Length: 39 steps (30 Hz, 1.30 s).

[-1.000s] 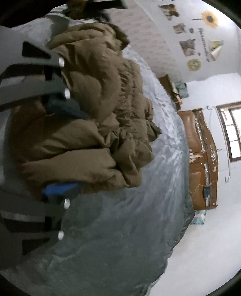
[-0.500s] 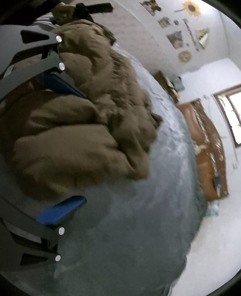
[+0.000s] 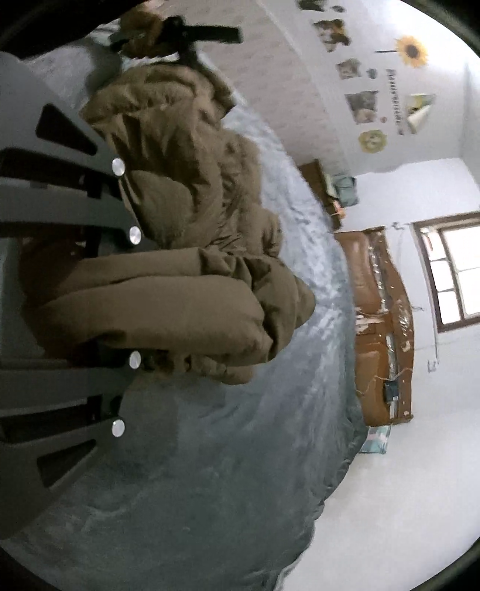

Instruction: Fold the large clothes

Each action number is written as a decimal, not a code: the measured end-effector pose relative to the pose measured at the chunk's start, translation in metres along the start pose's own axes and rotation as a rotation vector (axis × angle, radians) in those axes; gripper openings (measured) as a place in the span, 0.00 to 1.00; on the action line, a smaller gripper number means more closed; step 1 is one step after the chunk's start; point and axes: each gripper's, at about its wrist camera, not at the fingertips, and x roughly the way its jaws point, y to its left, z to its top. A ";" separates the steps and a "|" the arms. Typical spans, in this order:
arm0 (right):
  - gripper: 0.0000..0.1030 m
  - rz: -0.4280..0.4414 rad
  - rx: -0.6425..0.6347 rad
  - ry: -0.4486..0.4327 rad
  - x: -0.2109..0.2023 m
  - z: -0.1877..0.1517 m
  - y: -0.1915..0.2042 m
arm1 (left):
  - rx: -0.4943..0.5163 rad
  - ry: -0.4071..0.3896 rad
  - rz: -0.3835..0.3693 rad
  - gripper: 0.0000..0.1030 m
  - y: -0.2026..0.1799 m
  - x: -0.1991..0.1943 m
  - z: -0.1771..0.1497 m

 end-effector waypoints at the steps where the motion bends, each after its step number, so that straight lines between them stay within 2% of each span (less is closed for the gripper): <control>1: 0.21 0.002 0.009 -0.009 -0.003 0.000 -0.001 | -0.001 0.003 -0.002 0.06 0.002 -0.005 -0.001; 6: 0.21 -0.004 -0.001 -0.042 -0.014 -0.002 0.004 | 0.007 -0.044 0.026 0.04 0.005 -0.032 0.001; 12: 0.21 0.019 -0.018 -0.140 -0.046 0.003 0.019 | 0.001 -0.228 0.058 0.04 0.006 -0.105 0.007; 17: 0.21 0.046 -0.042 -0.215 -0.065 0.011 0.035 | 0.013 -0.331 0.132 0.04 0.001 -0.140 0.001; 21: 0.21 0.084 -0.027 -0.290 -0.088 0.014 0.041 | -0.022 -0.416 0.120 0.05 0.001 -0.176 -0.005; 26: 0.21 0.119 0.004 -0.338 -0.108 0.011 0.044 | -0.044 -0.464 0.115 0.05 -0.005 -0.210 -0.008; 30: 0.21 0.115 0.018 -0.344 -0.107 0.013 0.040 | -0.014 -0.500 0.152 0.07 -0.010 -0.213 -0.004; 36: 0.21 0.033 0.002 -0.281 -0.072 0.027 0.037 | -0.005 -0.544 0.157 0.07 -0.008 -0.179 0.024; 37: 0.22 0.019 0.011 -0.267 -0.064 0.030 0.034 | 0.002 -0.550 0.162 0.11 -0.008 -0.173 0.029; 39: 0.27 -0.041 0.009 -0.218 -0.043 0.032 0.028 | 0.039 -0.557 0.221 0.18 -0.008 -0.150 0.038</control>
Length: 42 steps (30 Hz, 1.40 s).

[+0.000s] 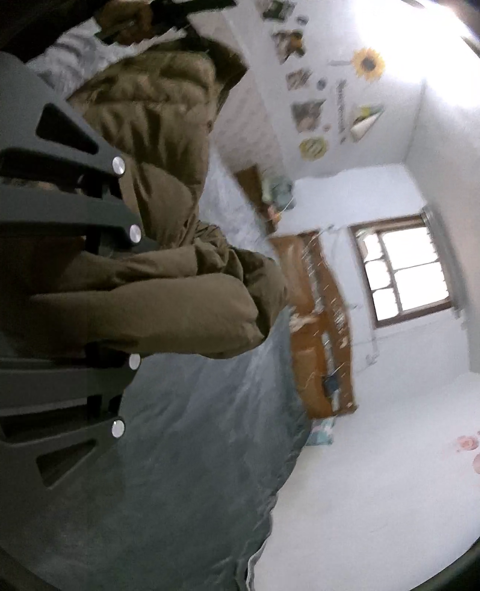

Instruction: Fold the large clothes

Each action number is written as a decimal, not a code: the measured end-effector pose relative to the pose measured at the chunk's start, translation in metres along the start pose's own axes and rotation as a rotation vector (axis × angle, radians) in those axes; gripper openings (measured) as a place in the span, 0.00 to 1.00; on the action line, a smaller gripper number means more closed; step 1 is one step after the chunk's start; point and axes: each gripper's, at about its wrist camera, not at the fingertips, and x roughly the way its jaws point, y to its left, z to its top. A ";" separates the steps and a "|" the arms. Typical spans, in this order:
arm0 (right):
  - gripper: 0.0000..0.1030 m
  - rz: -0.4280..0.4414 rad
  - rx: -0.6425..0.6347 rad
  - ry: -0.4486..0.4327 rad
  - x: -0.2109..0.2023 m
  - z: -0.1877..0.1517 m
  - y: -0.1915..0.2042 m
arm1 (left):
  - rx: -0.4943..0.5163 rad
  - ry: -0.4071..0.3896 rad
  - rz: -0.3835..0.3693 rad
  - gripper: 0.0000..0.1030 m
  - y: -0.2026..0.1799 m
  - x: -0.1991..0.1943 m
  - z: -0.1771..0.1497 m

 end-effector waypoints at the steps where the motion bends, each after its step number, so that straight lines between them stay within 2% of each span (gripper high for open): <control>1: 0.32 -0.037 -0.009 0.042 0.014 -0.004 -0.003 | 0.026 0.025 0.021 0.23 -0.003 0.014 -0.007; 2: 0.35 -0.067 -0.005 0.108 0.033 -0.011 -0.007 | 0.045 0.114 0.048 0.23 -0.004 0.039 -0.022; 4: 0.59 -0.107 0.014 0.238 0.067 -0.029 -0.017 | 0.046 0.307 0.060 0.27 0.000 0.077 -0.057; 5: 0.66 -0.113 0.024 0.288 0.079 -0.038 -0.021 | 0.054 0.454 0.069 0.34 0.004 0.099 -0.081; 6: 0.80 -0.109 0.061 0.350 0.093 -0.051 -0.029 | 0.055 0.553 0.079 0.44 0.007 0.113 -0.099; 7: 0.86 -0.093 0.085 0.376 0.097 -0.055 -0.034 | 0.053 0.618 0.085 0.53 0.011 0.121 -0.113; 10: 0.92 -0.105 0.102 0.398 0.099 -0.059 -0.040 | 0.093 0.612 0.140 0.72 0.017 0.117 -0.110; 13: 0.92 -0.095 0.091 0.369 0.088 -0.056 -0.040 | 0.031 0.569 0.124 0.71 0.029 0.098 -0.095; 15: 0.92 -0.066 0.080 0.291 0.072 -0.044 -0.037 | -0.019 0.473 0.098 0.73 0.044 0.070 -0.074; 17: 0.97 -0.058 0.056 0.164 0.048 -0.026 -0.037 | -0.049 0.380 0.089 0.88 0.056 0.042 -0.058; 18: 0.98 -0.081 0.031 0.127 0.040 -0.020 -0.035 | -0.050 0.335 0.129 0.97 0.064 0.024 -0.053; 19: 0.98 -0.107 -0.008 0.102 0.034 -0.014 -0.032 | -0.043 0.327 0.154 0.97 0.069 0.016 -0.054; 20: 0.98 -0.115 -0.033 0.103 0.032 -0.011 -0.030 | -0.034 0.340 0.152 0.97 0.073 0.011 -0.058; 21: 0.98 -0.095 -0.053 0.130 0.033 -0.010 -0.028 | -0.028 0.365 0.114 0.97 0.075 0.007 -0.065; 22: 0.98 -0.050 -0.056 0.165 0.035 -0.011 -0.026 | -0.008 0.413 0.049 0.97 0.072 0.008 -0.073; 24: 0.98 0.023 -0.061 0.230 0.038 -0.022 -0.018 | 0.074 0.456 -0.009 0.97 0.058 0.011 -0.082; 27: 0.98 0.022 -0.096 0.310 0.048 -0.040 -0.006 | 0.077 0.510 -0.071 0.97 0.042 0.020 -0.088; 29: 0.98 -0.026 -0.130 0.343 0.057 -0.047 -0.001 | 0.081 0.553 -0.079 0.97 0.040 0.029 -0.094; 33: 0.97 -0.065 -0.039 0.330 0.061 -0.053 -0.006 | 0.103 0.593 -0.045 0.97 0.037 0.048 -0.101; 35: 0.77 -0.062 -0.025 0.342 0.069 -0.054 -0.006 | 0.076 0.591 -0.028 0.97 0.039 0.055 -0.098; 36: 0.55 -0.065 -0.057 0.360 0.073 -0.056 0.000 | 0.069 0.581 -0.025 0.93 0.039 0.058 -0.099; 37: 0.42 -0.059 -0.073 0.368 0.071 -0.060 0.000 | 0.071 0.574 -0.033 0.73 0.039 0.057 -0.098; 38: 0.37 -0.048 -0.095 0.365 0.070 -0.060 0.005 | 0.087 0.572 -0.048 0.60 0.038 0.057 -0.097; 39: 0.31 -0.048 -0.114 0.358 0.069 -0.060 0.009 | 0.107 0.567 -0.060 0.38 0.036 0.056 -0.095; 40: 0.27 -0.059 -0.138 0.349 0.068 -0.060 0.014 | 0.119 0.557 -0.065 0.25 0.033 0.053 -0.096; 42: 0.22 -0.079 -0.167 0.325 0.063 -0.056 0.021 | 0.135 0.525 -0.068 0.15 0.030 0.039 -0.093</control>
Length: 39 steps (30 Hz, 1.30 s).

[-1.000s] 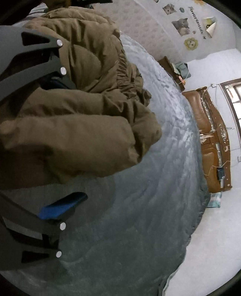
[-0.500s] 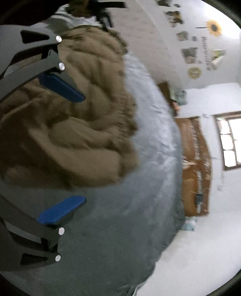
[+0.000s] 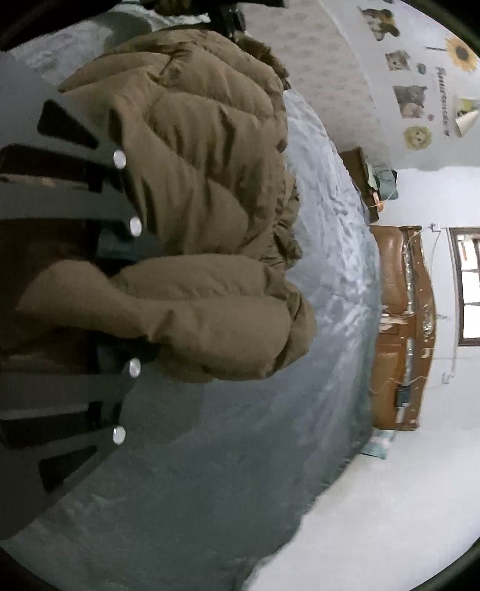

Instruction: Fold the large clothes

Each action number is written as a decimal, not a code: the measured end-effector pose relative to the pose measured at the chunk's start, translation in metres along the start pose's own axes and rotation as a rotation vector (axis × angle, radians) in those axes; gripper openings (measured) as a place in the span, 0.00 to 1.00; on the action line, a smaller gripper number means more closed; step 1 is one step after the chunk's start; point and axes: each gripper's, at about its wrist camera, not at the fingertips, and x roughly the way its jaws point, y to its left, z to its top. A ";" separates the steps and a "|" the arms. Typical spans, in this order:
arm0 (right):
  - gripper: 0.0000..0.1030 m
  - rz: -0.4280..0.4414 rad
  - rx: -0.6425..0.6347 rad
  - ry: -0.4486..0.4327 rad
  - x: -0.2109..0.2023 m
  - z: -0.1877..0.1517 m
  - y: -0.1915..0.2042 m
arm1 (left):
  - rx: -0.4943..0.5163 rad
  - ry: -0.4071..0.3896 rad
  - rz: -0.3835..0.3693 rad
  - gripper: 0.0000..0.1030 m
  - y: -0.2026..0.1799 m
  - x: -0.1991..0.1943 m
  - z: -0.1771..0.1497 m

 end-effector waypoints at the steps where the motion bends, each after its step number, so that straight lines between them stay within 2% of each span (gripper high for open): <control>1: 0.20 -0.007 0.000 -0.015 -0.003 0.002 0.000 | -0.008 -0.026 0.003 0.12 0.003 -0.008 0.001; 5: 0.18 -0.042 -0.005 -0.075 -0.026 0.010 0.005 | -0.086 -0.174 0.010 0.11 0.020 -0.056 0.011; 9: 0.17 -0.092 -0.024 -0.155 -0.051 0.026 0.012 | -0.068 -0.291 0.062 0.11 0.019 -0.092 0.020; 12: 0.17 -0.108 -0.011 -0.197 -0.065 0.040 0.009 | -0.063 -0.329 0.077 0.11 0.019 -0.105 0.027; 17: 0.17 -0.117 0.032 -0.258 -0.077 0.063 -0.001 | -0.053 -0.346 0.091 0.11 0.015 -0.112 0.048; 22: 0.17 -0.128 0.077 -0.294 -0.076 0.086 -0.008 | -0.081 -0.329 0.096 0.11 0.017 -0.123 0.068; 27: 0.17 -0.135 0.111 -0.294 -0.059 0.105 -0.018 | -0.120 -0.303 0.089 0.11 0.026 -0.109 0.090; 32: 0.17 -0.158 0.115 -0.256 -0.023 0.119 -0.023 | -0.110 -0.252 0.127 0.11 0.019 -0.060 0.114; 35: 0.17 -0.182 0.093 -0.213 0.008 0.119 -0.020 | -0.110 -0.207 0.160 0.12 0.016 -0.025 0.111; 38: 0.20 -0.194 0.097 -0.144 0.046 0.114 -0.021 | -0.090 -0.118 0.217 0.15 0.017 0.019 0.103; 39: 0.24 -0.204 0.101 -0.118 0.056 0.111 -0.021 | -0.083 -0.078 0.241 0.19 0.018 0.034 0.096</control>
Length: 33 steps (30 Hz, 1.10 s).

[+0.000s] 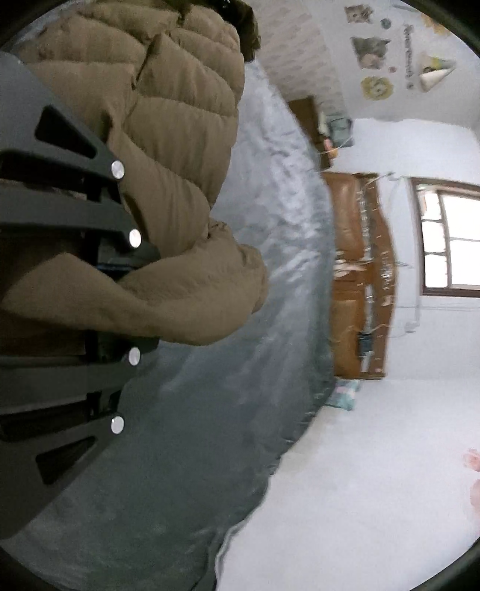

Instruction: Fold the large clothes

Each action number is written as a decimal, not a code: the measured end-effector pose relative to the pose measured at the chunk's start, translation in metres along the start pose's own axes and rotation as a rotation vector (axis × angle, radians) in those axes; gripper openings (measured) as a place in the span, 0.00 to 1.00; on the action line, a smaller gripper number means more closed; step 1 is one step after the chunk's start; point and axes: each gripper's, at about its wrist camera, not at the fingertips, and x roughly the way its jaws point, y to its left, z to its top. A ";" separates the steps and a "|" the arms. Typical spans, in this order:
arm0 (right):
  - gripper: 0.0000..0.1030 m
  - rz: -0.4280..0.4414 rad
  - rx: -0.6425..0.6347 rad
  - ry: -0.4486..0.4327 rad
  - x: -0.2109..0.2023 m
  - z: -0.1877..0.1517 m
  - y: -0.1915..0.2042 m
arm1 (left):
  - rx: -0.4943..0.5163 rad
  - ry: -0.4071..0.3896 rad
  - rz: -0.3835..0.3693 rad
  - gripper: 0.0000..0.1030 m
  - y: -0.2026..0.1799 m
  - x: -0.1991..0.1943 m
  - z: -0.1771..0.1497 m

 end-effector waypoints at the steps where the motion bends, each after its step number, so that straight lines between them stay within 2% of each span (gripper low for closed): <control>1: 0.28 -0.018 0.000 0.046 0.014 -0.007 0.002 | 0.010 0.034 0.020 0.25 -0.004 0.012 -0.006; 2: 0.29 -0.025 0.004 0.099 0.027 -0.016 0.004 | 0.021 0.090 0.034 0.28 -0.007 0.027 -0.017; 3: 0.38 -0.042 0.006 0.128 0.037 -0.024 0.003 | 0.036 0.121 0.042 0.38 -0.011 0.036 -0.024; 4: 0.50 -0.059 0.010 0.149 0.043 -0.032 0.003 | 0.082 0.143 0.082 0.53 -0.018 0.045 -0.037; 5: 0.59 -0.070 0.016 0.170 0.048 -0.040 0.003 | 0.113 0.139 0.119 0.62 -0.021 0.049 -0.045; 6: 0.68 -0.087 0.016 0.204 0.056 -0.052 0.003 | 0.135 0.133 0.148 0.75 -0.022 0.051 -0.054; 7: 0.81 -0.103 0.019 0.216 0.060 -0.059 0.001 | 0.143 0.128 0.167 0.81 -0.029 0.057 -0.057; 10: 0.90 -0.104 0.064 0.259 0.065 -0.066 -0.011 | 0.091 0.157 0.188 0.91 -0.029 0.067 -0.054; 13: 0.91 -0.104 0.046 0.227 0.043 -0.055 -0.017 | 0.050 0.178 0.168 0.92 -0.016 0.055 -0.041; 17: 0.96 -0.112 0.066 0.027 -0.030 -0.036 -0.020 | -0.054 0.007 0.139 0.92 0.001 -0.011 -0.030; 18: 0.98 -0.091 0.083 -0.005 -0.044 -0.032 -0.018 | -0.061 -0.054 0.092 0.95 0.001 -0.039 -0.034; 20: 0.98 -0.023 0.120 -0.099 -0.080 -0.026 0.000 | -0.044 -0.129 0.050 0.97 -0.013 -0.074 -0.045; 22: 0.98 0.067 0.110 -0.150 -0.093 -0.029 0.027 | 0.020 -0.160 0.007 0.97 -0.040 -0.086 -0.055; 24: 0.98 0.129 0.090 -0.153 -0.084 -0.035 0.052 | 0.065 -0.167 0.018 0.97 -0.072 -0.071 -0.050; 26: 0.98 0.116 0.021 -0.111 -0.060 -0.043 0.078 | 0.063 -0.190 0.031 0.97 -0.087 -0.057 -0.056; 28: 0.98 0.107 -0.026 -0.062 -0.032 -0.050 0.093 | 0.062 -0.232 0.072 0.97 -0.100 -0.035 -0.049; 29: 0.98 0.096 -0.037 -0.048 -0.024 -0.052 0.095 | 0.066 -0.221 0.101 0.97 -0.103 -0.020 -0.049; 31: 0.98 0.065 -0.042 0.021 0.008 -0.057 0.093 | 0.078 -0.138 0.145 0.97 -0.104 0.014 -0.045; 33: 0.98 0.060 -0.022 0.088 0.031 -0.061 0.087 | 0.010 -0.025 0.167 0.97 -0.088 0.049 -0.043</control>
